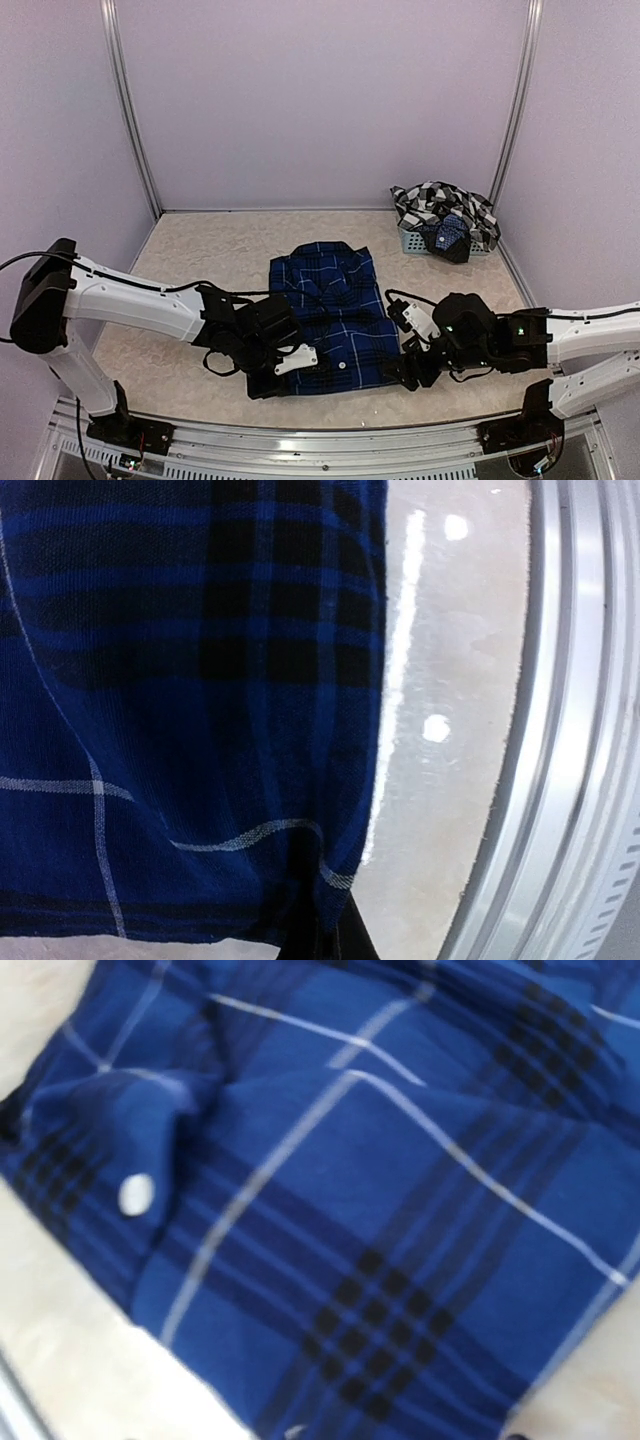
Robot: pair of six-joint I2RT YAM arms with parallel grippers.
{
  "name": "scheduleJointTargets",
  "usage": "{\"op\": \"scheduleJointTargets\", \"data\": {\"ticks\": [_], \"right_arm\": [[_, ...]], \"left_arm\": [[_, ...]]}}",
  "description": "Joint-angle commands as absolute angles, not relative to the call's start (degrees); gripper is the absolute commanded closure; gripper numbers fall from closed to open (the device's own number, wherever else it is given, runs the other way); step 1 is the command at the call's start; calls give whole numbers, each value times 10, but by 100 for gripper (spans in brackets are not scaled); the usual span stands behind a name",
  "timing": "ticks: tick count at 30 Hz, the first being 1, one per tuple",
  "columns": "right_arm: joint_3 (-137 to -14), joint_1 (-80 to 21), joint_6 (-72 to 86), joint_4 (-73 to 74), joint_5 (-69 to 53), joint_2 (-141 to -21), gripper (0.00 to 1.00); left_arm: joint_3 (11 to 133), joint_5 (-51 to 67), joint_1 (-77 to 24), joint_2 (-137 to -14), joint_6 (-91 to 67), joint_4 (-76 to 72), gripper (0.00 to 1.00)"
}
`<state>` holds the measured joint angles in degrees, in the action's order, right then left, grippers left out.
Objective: Fold and stack the long sleeve shirts
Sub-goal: Pick up the 2/3-rectangle-folded shirt from the center of the board.
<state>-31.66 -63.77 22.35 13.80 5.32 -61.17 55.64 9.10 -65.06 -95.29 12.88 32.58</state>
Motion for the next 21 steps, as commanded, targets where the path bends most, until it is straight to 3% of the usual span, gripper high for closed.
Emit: {"op": "scheduleJointTargets", "data": {"ticks": [1, 7, 21], "right_arm": [[-302, -707, 212, 125, 114, -595, 26], [-317, -761, 203, 133, 157, -646, 25], [-398, -781, 184, 190, 218, -806, 24]], "left_arm": [[550, 177, -650, -935, 149, 359, 100], [548, 186, -635, -920, 151, 363, 100], [542, 191, -608, -915, 165, 359, 100]]}}
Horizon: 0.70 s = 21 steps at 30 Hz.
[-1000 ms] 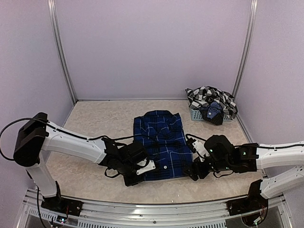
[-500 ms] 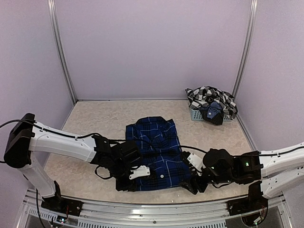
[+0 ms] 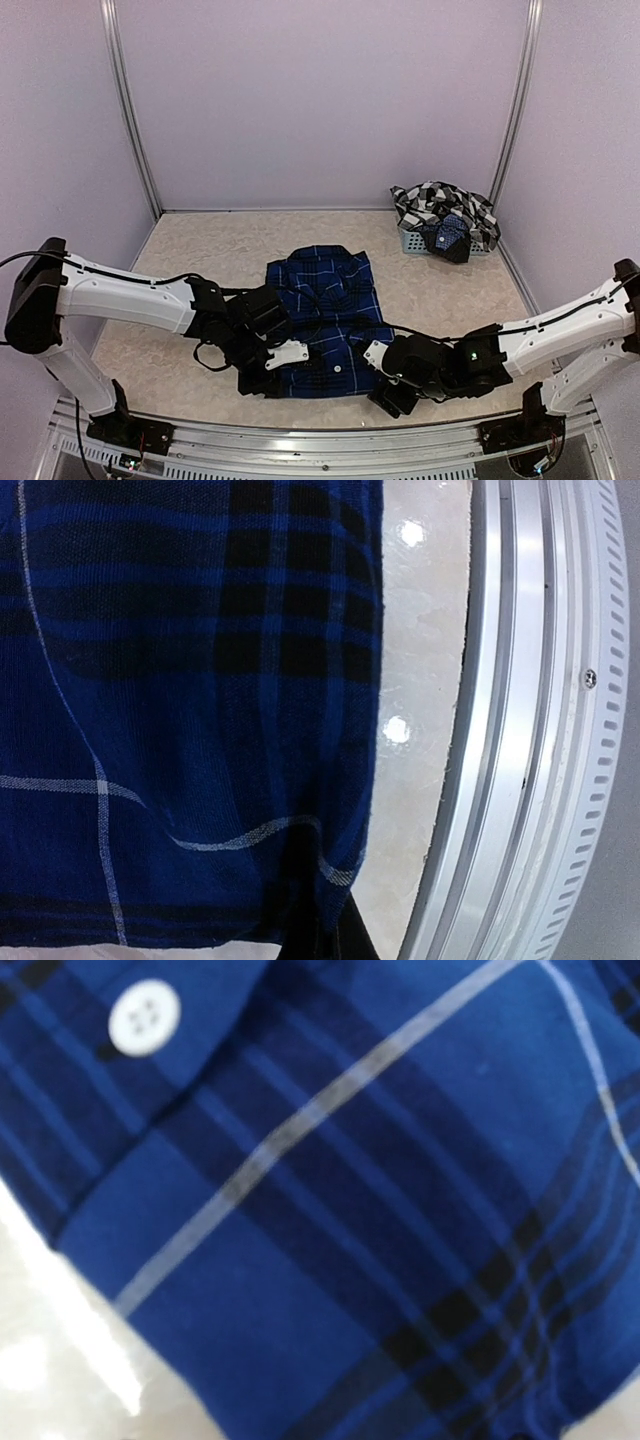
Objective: Fold and stack the long sleeve shirts
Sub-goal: Pick up the 2/3-rectangle-folded shirt from the center of the board.
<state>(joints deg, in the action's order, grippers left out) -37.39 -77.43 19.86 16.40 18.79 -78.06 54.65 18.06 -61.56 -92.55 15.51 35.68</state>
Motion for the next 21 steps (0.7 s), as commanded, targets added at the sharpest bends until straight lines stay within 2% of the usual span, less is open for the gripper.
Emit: {"op": "scheduleJointTargets", "data": {"ticks": [1, 5, 10, 11, 12, 18, 21], "right_arm": [[-403, -781, 182, 193, 221, -813, 24], [-415, -784, 172, 199, 219, -848, 27], [-428, -786, 173, 206, 220, -891, 36], [-430, -786, 172, 207, 220, -898, 40], [-436, -786, 172, 209, 220, -915, 54], [-451, -793, 176, 234, 195, -920, 100], [-468, -808, 195, 268, 153, -903, 100]], "left_arm": [[542, 191, -608, -917, 166, 359, 100], [541, 189, -606, -917, 167, 358, 100], [537, 191, -603, -908, 170, 354, 100], [535, 189, -603, -906, 170, 353, 100], [534, 189, -600, -902, 171, 352, 100], [535, 193, -599, -909, 173, 353, 100], [538, 205, -599, -908, 173, 355, 100]]}}
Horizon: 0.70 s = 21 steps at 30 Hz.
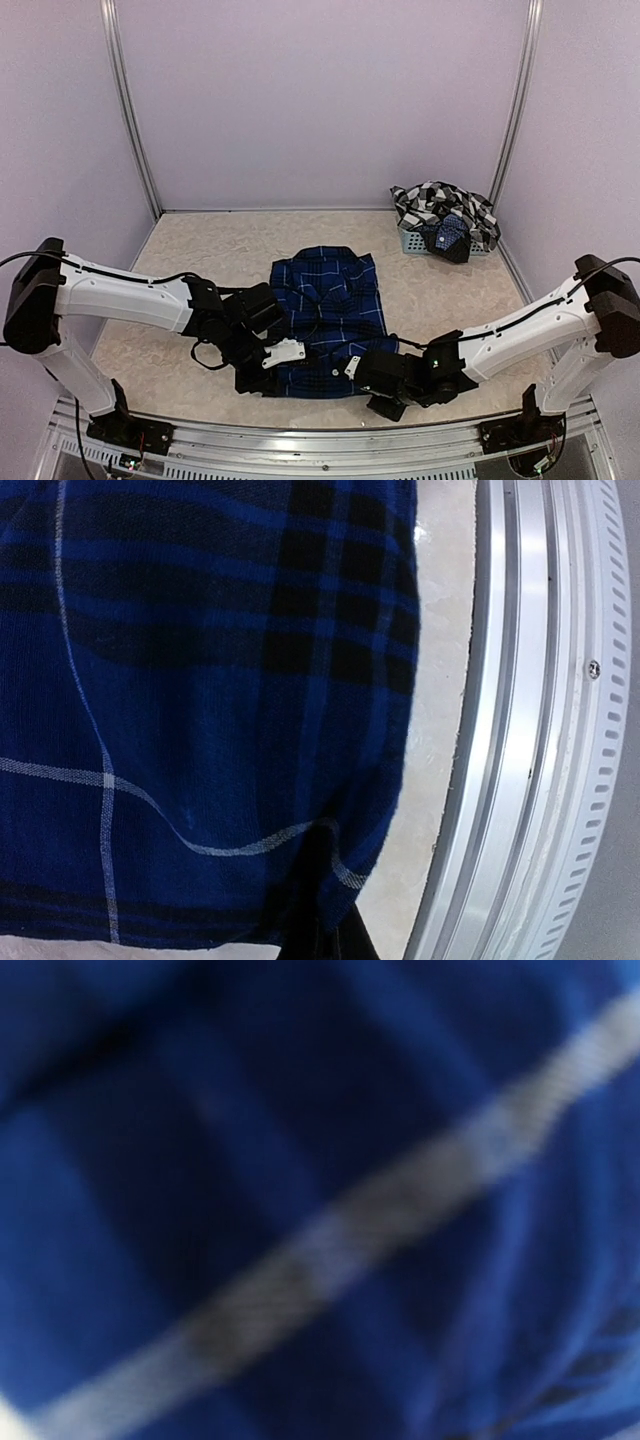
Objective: Fold and stack the long sleeve shirts
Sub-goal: Pick up the 2/3-rectangle-folded shirt from the center of the board, then fold the 2/3-rectangle-folded shirt at the center of the board.
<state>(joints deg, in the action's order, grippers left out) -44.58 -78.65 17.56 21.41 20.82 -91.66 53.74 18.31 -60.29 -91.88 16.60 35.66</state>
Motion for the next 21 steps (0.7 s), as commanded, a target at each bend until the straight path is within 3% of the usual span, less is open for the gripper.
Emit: {"op": "scheduleJointTargets", "data": {"ticks": [1, 10, 21], "right_arm": [[-472, -810, 200, 276, 111, -889, 100], [-474, -811, 254, 312, -114, -793, 100], [-435, -746, 276, 260, -268, -674, 100]], "left_arm": [[539, 211, -599, -907, 173, 357, 100], [562, 301, -608, -884, 155, 388, 100], [564, 411, -583, -798, 111, 366, 100]]}}
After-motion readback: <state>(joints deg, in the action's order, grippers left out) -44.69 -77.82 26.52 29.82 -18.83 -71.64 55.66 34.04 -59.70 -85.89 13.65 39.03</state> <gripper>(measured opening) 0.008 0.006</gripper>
